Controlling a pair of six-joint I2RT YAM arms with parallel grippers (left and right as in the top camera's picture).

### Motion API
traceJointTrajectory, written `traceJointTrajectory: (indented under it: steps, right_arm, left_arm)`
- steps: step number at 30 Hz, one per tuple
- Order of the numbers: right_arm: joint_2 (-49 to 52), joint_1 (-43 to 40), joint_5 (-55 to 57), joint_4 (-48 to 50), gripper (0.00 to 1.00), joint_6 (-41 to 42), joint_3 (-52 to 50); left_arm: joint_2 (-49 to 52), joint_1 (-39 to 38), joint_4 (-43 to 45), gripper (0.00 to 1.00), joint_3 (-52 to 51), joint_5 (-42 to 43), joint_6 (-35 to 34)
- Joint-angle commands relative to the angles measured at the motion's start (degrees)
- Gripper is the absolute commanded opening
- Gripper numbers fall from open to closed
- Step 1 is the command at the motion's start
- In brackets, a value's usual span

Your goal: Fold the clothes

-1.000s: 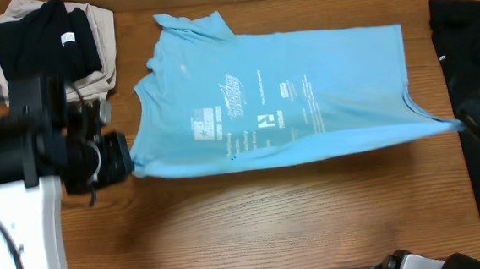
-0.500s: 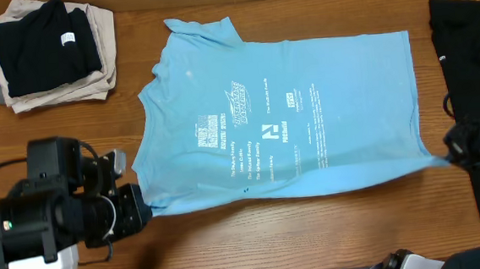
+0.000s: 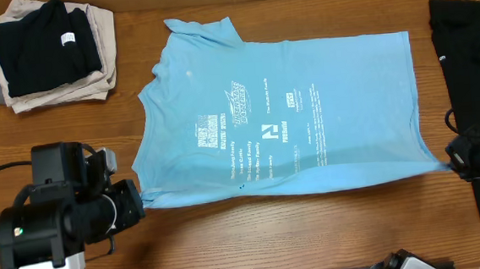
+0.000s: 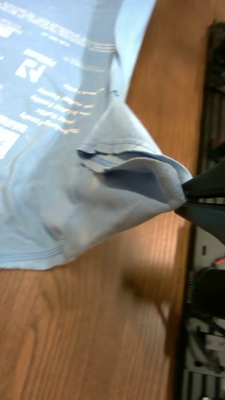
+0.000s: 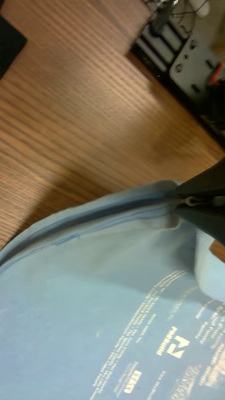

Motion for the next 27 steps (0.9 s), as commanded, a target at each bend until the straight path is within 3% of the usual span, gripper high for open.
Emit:
traceJointTrajectory:
  steps: [1,12,20,27]
  right_arm:
    - [-0.09,-0.11,0.11,2.27,0.04,0.28,-2.01]
    - [1.36,-0.11,-2.49,11.67,0.04,1.75,-4.85]
    - [1.36,-0.11,-5.75,19.23,0.04,3.72,-12.00]
    - [1.36,-0.04,-7.34,27.61,0.04,6.25,-13.55]
  left_arm:
    - [0.98,-0.55,2.40,0.04,-2.73,-3.65,-1.79]
    - [9.40,-0.55,20.04,0.04,-6.56,-5.42,-4.07]
    - [18.82,-0.55,24.11,0.04,-6.56,-5.42,-4.09]
    - [25.24,-0.55,32.85,0.04,-6.56,-5.42,-4.04]
